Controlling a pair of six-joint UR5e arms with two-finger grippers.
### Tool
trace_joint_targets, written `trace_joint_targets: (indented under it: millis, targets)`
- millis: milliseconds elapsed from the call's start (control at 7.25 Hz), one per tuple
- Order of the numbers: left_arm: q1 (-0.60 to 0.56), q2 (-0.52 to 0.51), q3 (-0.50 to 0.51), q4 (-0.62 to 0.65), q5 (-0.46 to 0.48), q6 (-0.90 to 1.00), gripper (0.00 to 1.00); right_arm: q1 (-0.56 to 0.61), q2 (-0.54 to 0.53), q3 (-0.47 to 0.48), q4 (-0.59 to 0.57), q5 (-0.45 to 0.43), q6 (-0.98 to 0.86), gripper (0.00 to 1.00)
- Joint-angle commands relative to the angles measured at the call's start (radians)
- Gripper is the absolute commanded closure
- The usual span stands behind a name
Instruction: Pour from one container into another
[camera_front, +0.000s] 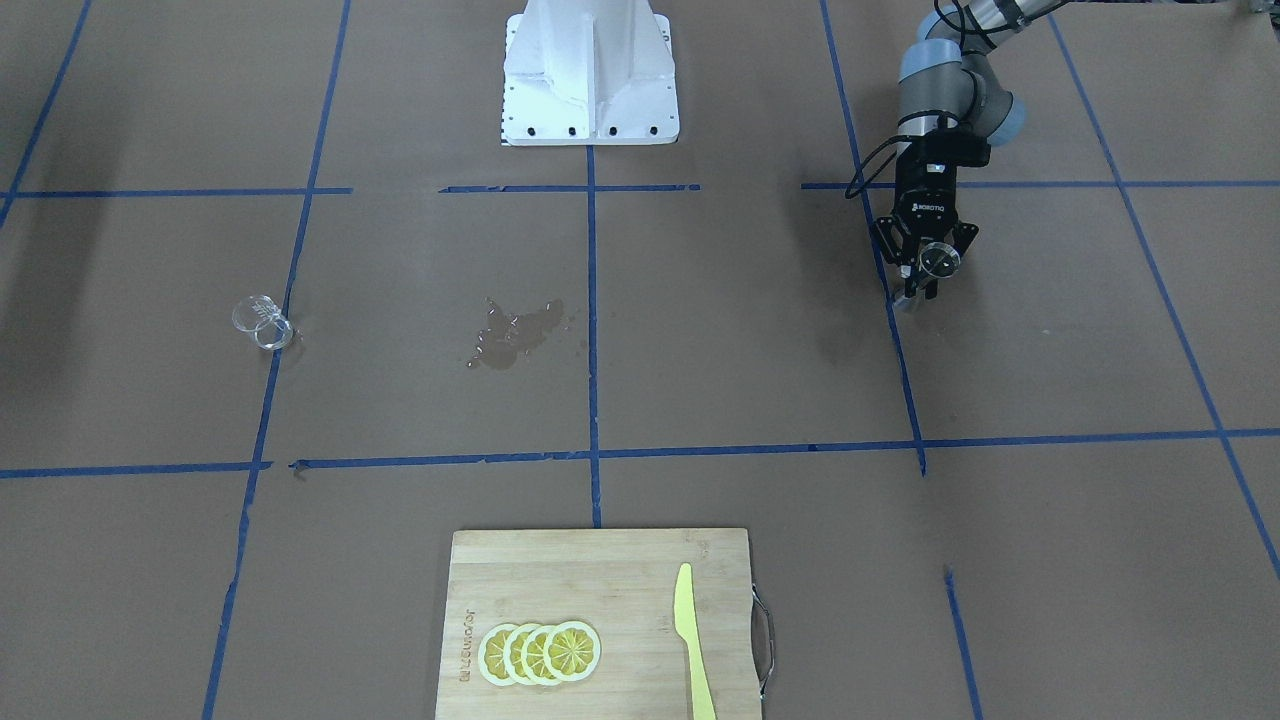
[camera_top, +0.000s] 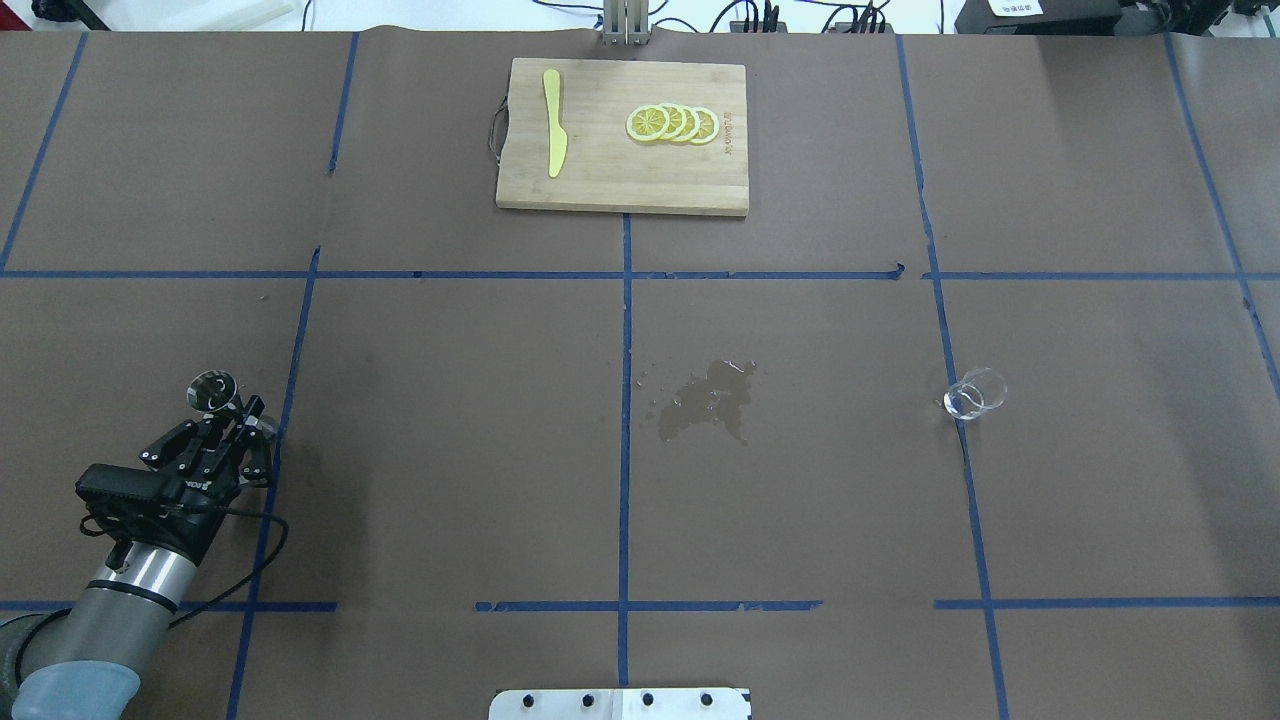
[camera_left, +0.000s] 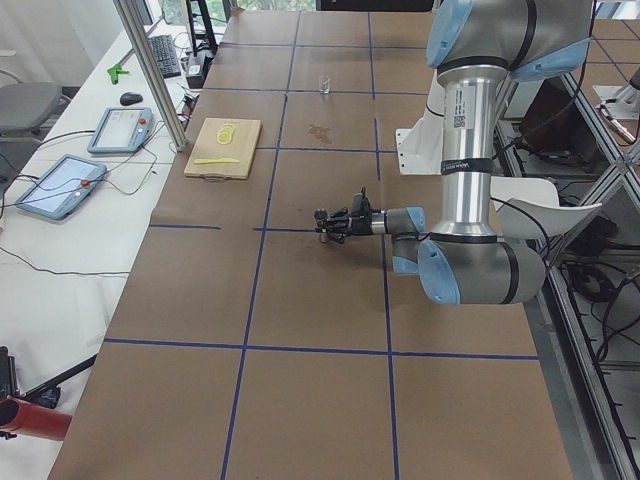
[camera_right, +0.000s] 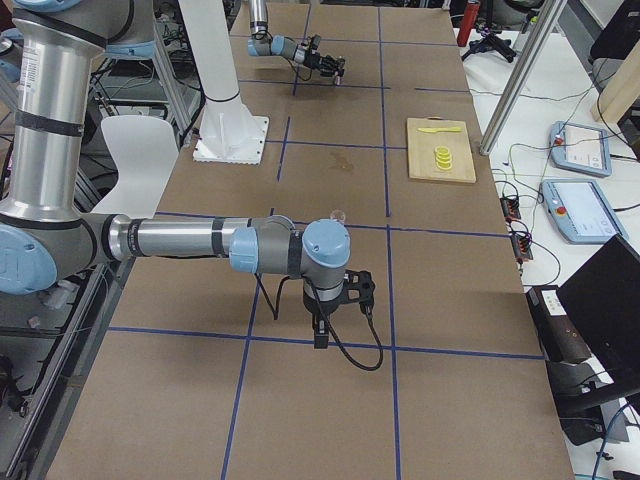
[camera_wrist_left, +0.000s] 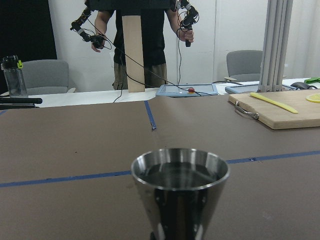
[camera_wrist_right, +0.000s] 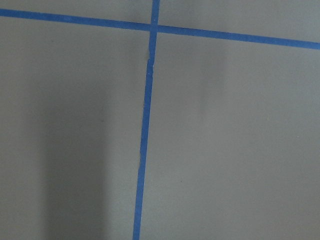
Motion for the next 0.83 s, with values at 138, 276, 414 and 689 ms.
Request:
trace_joint_targets:
  millis: [138, 276, 414, 689]
  targets:
    - [0.004, -0.001, 0.000, 0.000, -0.002, 0.002, 0.53, 0.000, 0.000, 0.000, 0.000, -0.001, 0.000, 0.00]
    - [0.004, -0.001, 0.000, 0.000, 0.000, 0.003, 0.50, 0.000, 0.000, 0.000, 0.000, -0.001, 0.000, 0.00]
    - [0.004, -0.001, 0.000, 0.000, -0.002, 0.003, 0.47, 0.000, 0.000, 0.000, 0.000, -0.001, 0.000, 0.00]
    - [0.004, -0.001, -0.004, -0.002, 0.001, 0.002, 0.36, 0.000, 0.000, 0.000, 0.000, -0.001, 0.000, 0.00]
